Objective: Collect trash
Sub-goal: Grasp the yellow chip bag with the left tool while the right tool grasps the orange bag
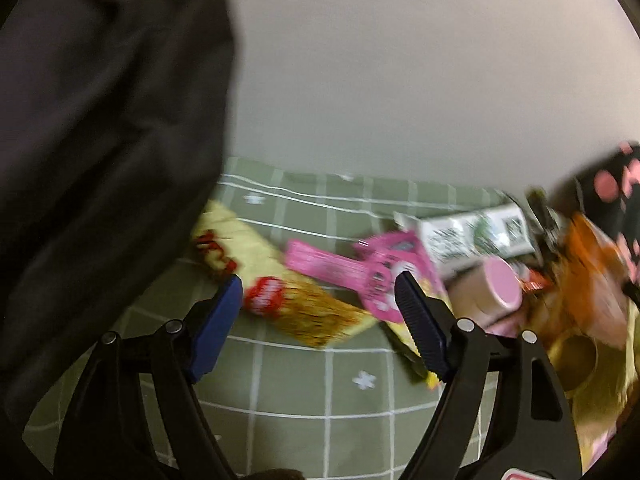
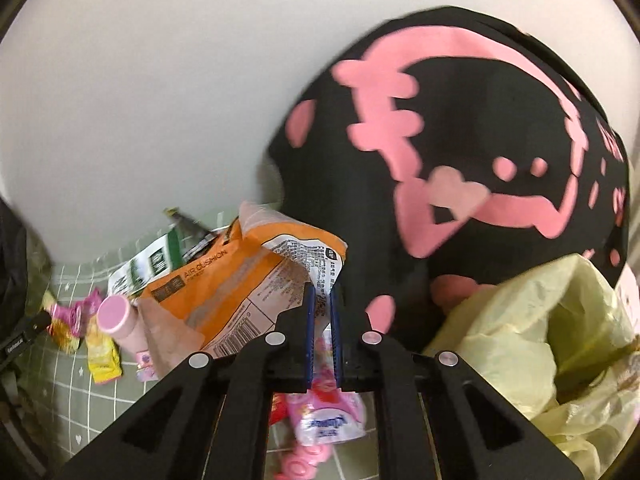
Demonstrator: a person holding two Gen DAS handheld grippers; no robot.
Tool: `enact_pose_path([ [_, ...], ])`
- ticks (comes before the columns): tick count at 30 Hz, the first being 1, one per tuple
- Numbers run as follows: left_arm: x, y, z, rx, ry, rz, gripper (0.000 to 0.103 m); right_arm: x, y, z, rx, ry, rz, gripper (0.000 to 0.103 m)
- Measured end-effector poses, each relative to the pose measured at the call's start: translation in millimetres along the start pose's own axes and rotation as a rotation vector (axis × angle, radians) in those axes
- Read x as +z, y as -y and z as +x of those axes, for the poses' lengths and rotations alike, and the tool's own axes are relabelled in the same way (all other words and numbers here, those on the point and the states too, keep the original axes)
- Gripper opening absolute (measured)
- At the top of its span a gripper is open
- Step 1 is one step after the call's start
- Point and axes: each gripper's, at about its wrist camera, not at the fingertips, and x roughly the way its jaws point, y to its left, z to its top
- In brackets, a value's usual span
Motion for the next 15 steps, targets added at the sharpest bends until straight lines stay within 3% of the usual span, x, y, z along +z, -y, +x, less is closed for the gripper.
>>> enact_pose_path([
  [6, 14, -12, 24, 0.036, -0.076, -0.074, 0.073, -4, 1, 3, -0.003, -0.008, -0.017, 0.009],
  [11, 18, -19, 40, 0.094, -0.146, -0.104, 0.059, -15, -9, -3, 0.009, -0.005, -0.04, 0.009],
  [15, 15, -26, 38, 0.023, -0.177, -0.108, 0.04, -18, -5, -6, 0.018, -0.007, -0.035, 0.009],
])
